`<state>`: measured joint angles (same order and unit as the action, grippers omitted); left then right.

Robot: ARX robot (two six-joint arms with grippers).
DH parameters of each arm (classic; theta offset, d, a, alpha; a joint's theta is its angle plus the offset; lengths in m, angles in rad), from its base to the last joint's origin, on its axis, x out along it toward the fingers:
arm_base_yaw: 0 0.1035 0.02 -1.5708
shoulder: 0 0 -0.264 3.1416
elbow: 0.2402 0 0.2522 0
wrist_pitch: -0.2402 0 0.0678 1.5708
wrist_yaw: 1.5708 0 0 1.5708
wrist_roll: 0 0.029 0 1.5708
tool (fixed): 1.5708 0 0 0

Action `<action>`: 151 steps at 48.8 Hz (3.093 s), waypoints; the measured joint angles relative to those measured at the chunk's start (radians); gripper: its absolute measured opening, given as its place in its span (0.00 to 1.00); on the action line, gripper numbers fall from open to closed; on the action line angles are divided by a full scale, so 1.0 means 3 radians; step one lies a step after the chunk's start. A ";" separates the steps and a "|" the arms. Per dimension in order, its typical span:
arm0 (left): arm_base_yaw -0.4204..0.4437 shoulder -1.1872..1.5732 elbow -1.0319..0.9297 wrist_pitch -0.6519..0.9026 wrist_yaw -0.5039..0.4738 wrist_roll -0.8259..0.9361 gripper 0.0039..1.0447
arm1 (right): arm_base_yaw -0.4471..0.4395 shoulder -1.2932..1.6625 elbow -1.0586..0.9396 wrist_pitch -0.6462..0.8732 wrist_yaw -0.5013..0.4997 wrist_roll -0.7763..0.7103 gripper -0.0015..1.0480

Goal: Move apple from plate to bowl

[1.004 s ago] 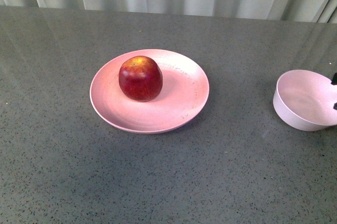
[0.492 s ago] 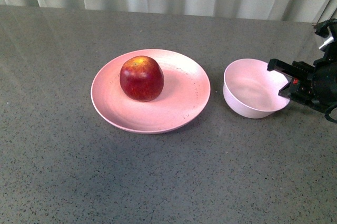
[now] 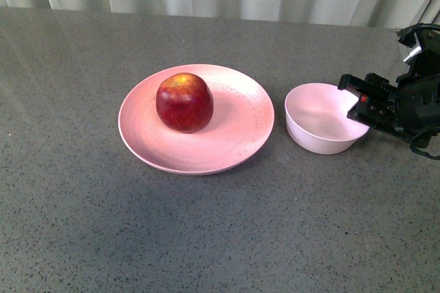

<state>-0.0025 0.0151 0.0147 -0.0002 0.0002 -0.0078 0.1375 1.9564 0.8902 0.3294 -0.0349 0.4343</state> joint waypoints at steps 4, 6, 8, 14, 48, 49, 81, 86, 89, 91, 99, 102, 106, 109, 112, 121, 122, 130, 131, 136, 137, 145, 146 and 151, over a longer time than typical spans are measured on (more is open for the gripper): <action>0.0000 0.0000 0.0000 0.0000 0.0000 0.0000 0.92 | -0.0032 -0.0071 -0.0047 0.0055 -0.0052 0.0014 0.44; 0.0000 0.0000 0.0000 0.0000 0.0000 0.0000 0.92 | -0.0060 -0.0136 -0.0090 0.0080 -0.0086 0.0018 0.50; 0.0000 0.0000 0.0000 0.0000 0.0000 0.0000 0.92 | -0.0106 -0.0239 -0.0151 0.0114 -0.0122 0.0018 0.59; 0.0000 0.0000 0.0000 0.0000 0.0000 0.0000 0.92 | -0.0252 -0.0682 -0.0411 0.0305 -0.0240 -0.0076 0.82; 0.0000 0.0000 0.0000 0.0000 0.0001 0.0000 0.92 | -0.0459 -0.1470 -0.1882 0.2785 0.0111 -0.1312 0.50; 0.0000 0.0000 0.0000 0.0000 0.0001 0.0000 0.92 | -0.0459 -0.1563 -0.1944 0.2789 0.0108 -0.1339 0.45; 0.0000 0.0000 0.0000 0.0000 0.0000 0.0000 0.92 | -0.0460 -0.3423 -0.2822 0.1802 0.0118 -0.1431 0.02; 0.0000 0.0000 0.0000 0.0000 0.0000 0.0000 0.92 | -0.0460 -0.3765 -0.2885 0.1517 0.0117 -0.1432 0.02; 0.0000 0.0000 0.0000 0.0000 0.0000 0.0000 0.92 | -0.0460 -0.3950 -0.2885 0.1361 0.0116 -0.1432 0.02; 0.0000 0.0000 0.0000 0.0000 0.0000 0.0000 0.92 | -0.0460 -0.4081 -0.2886 0.1260 0.0117 -0.1432 0.02; 0.0000 0.0000 0.0000 0.0000 0.0000 0.0000 0.92 | -0.0460 -0.4463 -0.2889 0.0908 0.0117 -0.1432 0.02; 0.0000 0.0000 0.0000 0.0000 0.0000 0.0000 0.92 | -0.0460 -0.4598 -0.2890 0.0785 0.0117 -0.1432 0.02; 0.0000 0.0000 0.0000 0.0000 0.0000 0.0000 0.92 | -0.0460 -0.4766 -0.2890 0.0629 0.0117 -0.1432 0.02; 0.0000 0.0000 0.0000 0.0000 0.0000 0.0000 0.92 | -0.0460 -0.4864 -0.2890 0.0537 0.0117 -0.1432 0.02; 0.0000 0.0000 0.0000 0.0000 0.0000 0.0000 0.92 | -0.0460 -0.4959 -0.2892 0.0446 0.0117 -0.1432 0.02; 0.0000 0.0000 0.0000 0.0000 0.0000 0.0000 0.92 | -0.0460 -0.5289 -0.2892 0.0132 0.0117 -0.1432 0.02; 0.0000 0.0000 0.0000 0.0000 0.0000 0.0000 0.92 | -0.0460 -0.5318 -0.2892 0.0103 0.0117 -0.1432 0.02; 0.0000 0.0000 0.0000 0.0000 0.0000 0.0000 0.92 | -0.0460 -0.5530 -0.2892 -0.0103 0.0117 -0.1432 0.02; 0.0000 0.0000 0.0000 0.0000 0.0000 0.0000 0.92 | -0.0460 -0.5567 -0.2892 -0.0139 0.0117 -0.1432 0.02; 0.0000 0.0000 0.0000 0.0000 0.0000 0.0000 0.92 | -0.0460 -0.5694 -0.2892 -0.0268 0.0117 -0.1432 0.02; 0.0000 0.0000 0.0000 0.0000 0.0000 0.0000 0.92 | -0.0460 -0.5725 -0.2892 -0.0298 0.0117 -0.1431 0.02; 0.0000 0.0000 0.0000 0.0000 0.0000 0.0000 0.92 | -0.0460 -0.5872 -0.2892 -0.0448 0.0117 -0.1432 0.02; 0.0000 0.0000 0.0000 0.0000 0.0000 0.0000 0.92 | -0.0460 -0.5895 -0.2892 -0.0470 0.0116 -0.1432 0.02; 0.0000 0.0000 0.0000 0.0000 0.0000 0.0000 0.92 | -0.0460 -0.6260 -0.2890 -0.0947 0.0111 -0.1433 0.02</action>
<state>-0.0025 0.0151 0.0147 -0.0002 0.0002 -0.0078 -0.0006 0.0784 0.0231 0.0452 -0.0017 0.0044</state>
